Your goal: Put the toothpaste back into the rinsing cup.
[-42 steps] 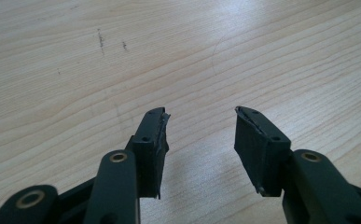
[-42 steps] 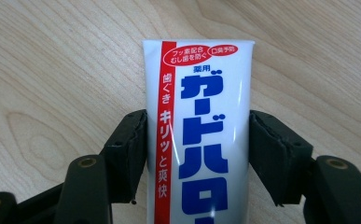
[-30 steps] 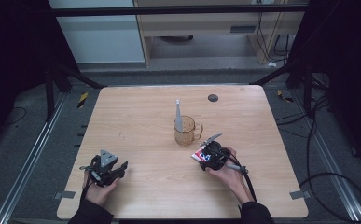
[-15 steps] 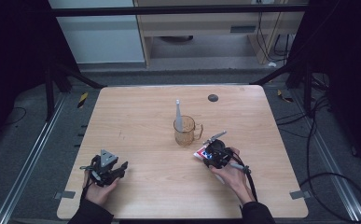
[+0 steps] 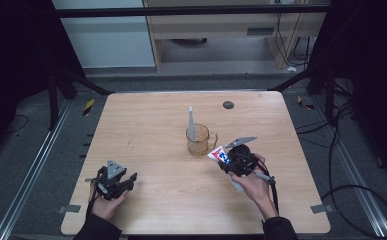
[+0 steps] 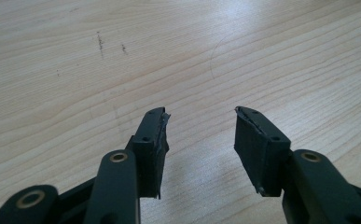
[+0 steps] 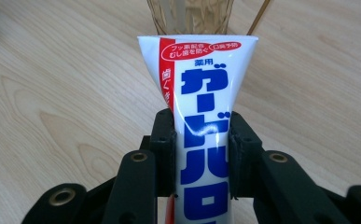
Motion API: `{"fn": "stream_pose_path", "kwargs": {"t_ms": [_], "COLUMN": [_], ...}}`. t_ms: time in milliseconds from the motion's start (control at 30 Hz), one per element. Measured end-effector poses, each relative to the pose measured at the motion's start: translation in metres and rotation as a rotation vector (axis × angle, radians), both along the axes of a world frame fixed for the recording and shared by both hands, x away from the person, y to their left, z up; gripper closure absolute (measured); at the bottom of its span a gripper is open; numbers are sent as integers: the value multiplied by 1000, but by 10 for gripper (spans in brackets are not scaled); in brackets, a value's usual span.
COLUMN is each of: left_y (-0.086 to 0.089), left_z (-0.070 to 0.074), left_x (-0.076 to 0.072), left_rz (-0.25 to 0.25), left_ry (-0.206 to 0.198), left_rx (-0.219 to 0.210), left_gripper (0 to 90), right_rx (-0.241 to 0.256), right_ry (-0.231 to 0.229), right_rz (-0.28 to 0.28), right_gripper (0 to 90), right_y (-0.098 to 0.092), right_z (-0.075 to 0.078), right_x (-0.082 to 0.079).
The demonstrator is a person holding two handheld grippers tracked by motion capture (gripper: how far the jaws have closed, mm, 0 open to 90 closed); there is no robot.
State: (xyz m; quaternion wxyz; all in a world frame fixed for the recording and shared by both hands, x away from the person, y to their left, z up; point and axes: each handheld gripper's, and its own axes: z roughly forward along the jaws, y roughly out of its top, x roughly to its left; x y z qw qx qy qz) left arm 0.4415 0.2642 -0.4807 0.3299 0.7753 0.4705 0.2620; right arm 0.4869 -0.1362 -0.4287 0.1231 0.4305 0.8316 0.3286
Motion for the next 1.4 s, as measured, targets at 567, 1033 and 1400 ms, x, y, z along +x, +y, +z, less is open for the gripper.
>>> {"fn": "stream_pose_path", "kwargs": {"t_ms": [567,1033,1400], "left_y": [2,2,4], "left_z": [1,1,1], "left_x": [-1,0,1], "left_rz": [9,13,23], "left_ry": [-11,-11,-12], "left_rx": [-10,-20,-30], "left_gripper": [533,534,535], "right_rx": [183,301,355], "right_ry": [-193,-344,-428], "right_rz": [-86,-178,-250], "right_gripper": [688,688,688], "right_y": [-3,13,19], "right_z": [36,55,62], "right_x": [2,22,41]}}
